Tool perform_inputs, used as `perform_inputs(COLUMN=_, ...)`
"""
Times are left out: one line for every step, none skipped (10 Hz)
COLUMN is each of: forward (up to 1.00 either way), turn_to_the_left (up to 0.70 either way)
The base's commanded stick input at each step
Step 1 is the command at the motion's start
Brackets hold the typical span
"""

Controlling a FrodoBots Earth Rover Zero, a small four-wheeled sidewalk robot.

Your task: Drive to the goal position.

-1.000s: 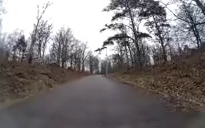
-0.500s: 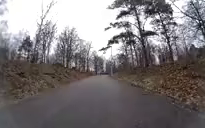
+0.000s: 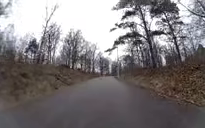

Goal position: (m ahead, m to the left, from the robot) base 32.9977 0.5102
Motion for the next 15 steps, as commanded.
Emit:
perform_inputs(forward=1.0, turn_to_the_left=0.0)
perform_inputs(forward=1.0, turn_to_the_left=0.0)
perform_inputs(forward=1.0, turn_to_the_left=0.0)
perform_inputs(forward=1.0, turn_to_the_left=0.0)
perform_inputs(forward=1.0, turn_to_the_left=0.0)
perform_inputs(forward=1.0, turn_to_the_left=0.0)
perform_inputs(forward=1.0, turn_to_the_left=0.0)
perform_inputs(forward=1.0, turn_to_the_left=0.0)
perform_inputs(forward=1.0, turn_to_the_left=0.0)
perform_inputs(forward=1.0, turn_to_the_left=0.0)
perform_inputs(forward=1.0, turn_to_the_left=0.0)
perform_inputs(forward=1.0, turn_to_the_left=0.0)
perform_inputs(forward=1.0, turn_to_the_left=0.0)
perform_inputs(forward=1.0, turn_to_the_left=0.0)
perform_inputs(forward=1.0, turn_to_the_left=0.0)
